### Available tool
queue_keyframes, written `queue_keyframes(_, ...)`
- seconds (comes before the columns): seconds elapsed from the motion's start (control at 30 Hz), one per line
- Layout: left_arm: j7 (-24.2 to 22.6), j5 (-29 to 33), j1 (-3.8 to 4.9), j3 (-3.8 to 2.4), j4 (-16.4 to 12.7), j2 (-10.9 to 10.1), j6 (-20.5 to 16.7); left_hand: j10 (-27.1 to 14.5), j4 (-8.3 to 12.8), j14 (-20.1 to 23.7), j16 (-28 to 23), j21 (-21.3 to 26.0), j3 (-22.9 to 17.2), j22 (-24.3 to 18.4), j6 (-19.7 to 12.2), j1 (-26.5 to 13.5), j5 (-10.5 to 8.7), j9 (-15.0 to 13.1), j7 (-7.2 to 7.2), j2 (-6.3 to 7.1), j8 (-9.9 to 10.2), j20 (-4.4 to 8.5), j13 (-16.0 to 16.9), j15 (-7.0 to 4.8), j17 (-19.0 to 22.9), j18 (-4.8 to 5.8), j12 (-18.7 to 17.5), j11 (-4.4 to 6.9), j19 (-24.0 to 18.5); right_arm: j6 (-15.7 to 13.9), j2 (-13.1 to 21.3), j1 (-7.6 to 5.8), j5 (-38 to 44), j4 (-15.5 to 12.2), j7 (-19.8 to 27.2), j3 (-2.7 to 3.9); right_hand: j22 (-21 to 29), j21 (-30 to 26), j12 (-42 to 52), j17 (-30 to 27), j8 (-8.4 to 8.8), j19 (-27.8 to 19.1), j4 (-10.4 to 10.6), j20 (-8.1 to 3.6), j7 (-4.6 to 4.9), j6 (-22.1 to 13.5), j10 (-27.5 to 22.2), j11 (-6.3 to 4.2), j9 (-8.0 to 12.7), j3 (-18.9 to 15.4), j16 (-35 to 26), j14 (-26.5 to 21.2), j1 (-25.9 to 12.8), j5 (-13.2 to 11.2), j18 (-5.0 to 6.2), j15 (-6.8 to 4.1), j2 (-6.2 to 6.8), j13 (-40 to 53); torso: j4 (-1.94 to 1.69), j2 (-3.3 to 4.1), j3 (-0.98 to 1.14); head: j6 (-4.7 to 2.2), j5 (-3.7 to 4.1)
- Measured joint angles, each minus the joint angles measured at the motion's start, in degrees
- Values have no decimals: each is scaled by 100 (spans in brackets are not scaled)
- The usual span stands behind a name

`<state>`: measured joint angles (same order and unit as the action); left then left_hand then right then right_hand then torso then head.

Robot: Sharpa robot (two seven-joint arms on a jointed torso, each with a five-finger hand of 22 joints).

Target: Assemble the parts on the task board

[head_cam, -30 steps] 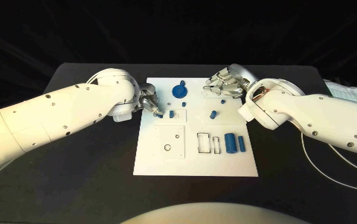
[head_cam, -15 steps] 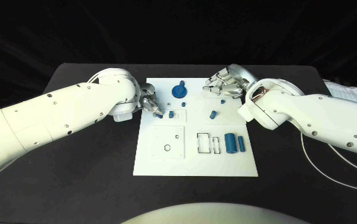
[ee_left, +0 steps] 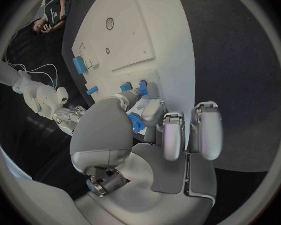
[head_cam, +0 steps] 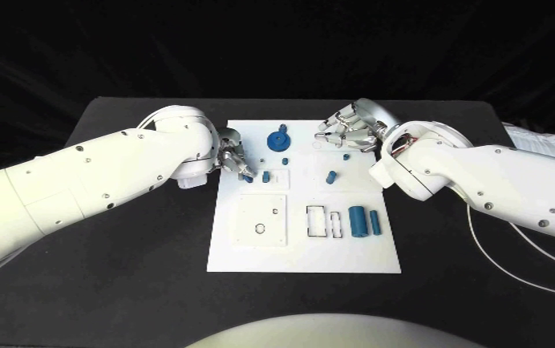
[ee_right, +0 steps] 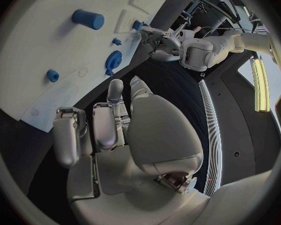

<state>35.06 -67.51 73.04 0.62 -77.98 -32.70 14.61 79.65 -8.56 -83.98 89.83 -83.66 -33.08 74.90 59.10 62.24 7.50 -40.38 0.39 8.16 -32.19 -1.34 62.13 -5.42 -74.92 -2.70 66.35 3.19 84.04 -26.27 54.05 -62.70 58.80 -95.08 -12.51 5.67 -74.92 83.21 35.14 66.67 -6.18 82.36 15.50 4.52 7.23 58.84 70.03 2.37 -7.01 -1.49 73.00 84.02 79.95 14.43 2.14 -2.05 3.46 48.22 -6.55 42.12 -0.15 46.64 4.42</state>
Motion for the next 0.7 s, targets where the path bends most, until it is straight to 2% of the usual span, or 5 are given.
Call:
queue_keyframes(0.47,39,-100,-12,7,-55,-9,-63,43,-20,0,0,-88,76,0,40,-68,0,21,-22,23,-19,21,89,0,1,0,89,2,-21,12,-4,0,0,5,0,0,1,0,0,0,0,0,0,0,0,0,0,0,-6,0,0,0,21,34,0,0,-21,1,-1,-1,1,23,18)
queue_keyframes(0.5,40,-107,-13,7,-59,-10,-66,57,-17,0,0,-88,80,0,40,-68,0,21,-22,23,-19,22,102,0,1,63,106,15,-19,13,-4,0,0,5,0,0,1,0,0,0,0,0,0,0,0,0,0,0,-6,0,0,0,21,34,0,0,-21,1,-1,-2,1,25,19)
queue_keyframes(0.53,41,-115,-13,7,-62,-10,-68,72,6,0,0,-88,103,0,50,-69,0,21,-31,23,-19,34,112,0,1,90,107,30,-8,14,-5,0,0,6,0,0,1,0,0,1,0,0,0,0,0,0,0,0,-6,0,0,0,21,34,0,0,-21,1,-1,-2,0,27,19)
queue_keyframes(0.7,44,-148,-13,7,-80,-13,-73,86,172,0,0,-90,117,0,81,8,59,36,-59,111,-18,42,121,-42,1,91,109,44,1,22,-8,0,0,12,1,0,1,0,0,1,0,0,0,0,0,0,0,0,-5,0,0,0,21,34,0,0,-21,-8,-1,-1,-1,40,24)
